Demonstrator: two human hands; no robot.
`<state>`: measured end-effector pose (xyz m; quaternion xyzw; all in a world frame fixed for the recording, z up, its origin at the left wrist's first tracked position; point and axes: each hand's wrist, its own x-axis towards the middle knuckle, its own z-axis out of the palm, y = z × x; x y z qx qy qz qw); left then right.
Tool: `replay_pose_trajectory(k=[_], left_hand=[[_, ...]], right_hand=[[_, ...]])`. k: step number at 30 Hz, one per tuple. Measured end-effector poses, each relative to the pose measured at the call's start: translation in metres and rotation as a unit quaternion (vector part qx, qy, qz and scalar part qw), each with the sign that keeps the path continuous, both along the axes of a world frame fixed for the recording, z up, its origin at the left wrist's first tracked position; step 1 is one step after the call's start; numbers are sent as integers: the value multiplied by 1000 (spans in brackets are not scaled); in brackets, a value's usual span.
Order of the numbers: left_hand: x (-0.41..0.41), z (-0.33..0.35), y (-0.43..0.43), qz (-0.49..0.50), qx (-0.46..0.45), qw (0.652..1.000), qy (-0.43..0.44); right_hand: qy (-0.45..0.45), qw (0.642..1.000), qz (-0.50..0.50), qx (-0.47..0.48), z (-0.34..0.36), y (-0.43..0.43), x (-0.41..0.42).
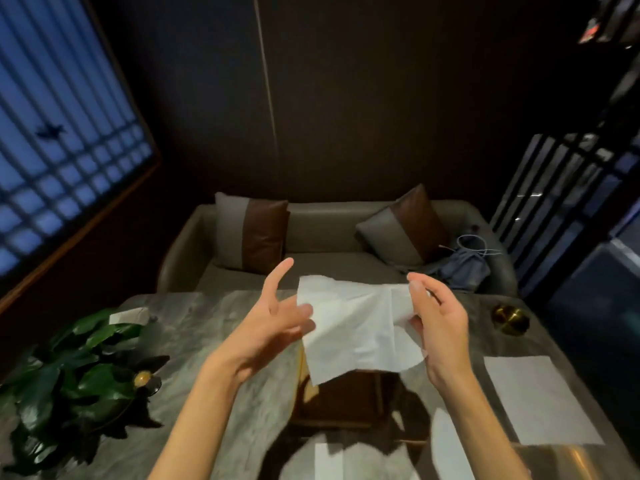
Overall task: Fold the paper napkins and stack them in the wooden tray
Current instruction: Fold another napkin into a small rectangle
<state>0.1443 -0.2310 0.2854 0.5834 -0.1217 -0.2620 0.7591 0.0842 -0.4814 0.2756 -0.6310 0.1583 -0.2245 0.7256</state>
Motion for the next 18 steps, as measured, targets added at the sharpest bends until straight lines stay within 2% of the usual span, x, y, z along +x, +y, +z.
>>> replay_pose_trajectory(k=[3,6,10,13,16,18], left_hand=[[-9,15,-31,34,121,982,-141],[-11,34,-53,69,196,943,-259],[-12,56,-68,110,175,927,-314],[-12,66,-74,103,159,930,-316],[-14,75,-78,87,151,929,-327],[-13,78,-80,110,162,919,-343]], right_hand=[[3,999,40,-37,15,-30,-20],[-3,992,93,-88,34,-59,-39],[-25,983,91,-156,60,-87,-53],[-29,978,59,-200,72,-99,-55],[-31,979,52,-195,78,-104,-54],[-24,978,79,-193,80,-107,-53]])
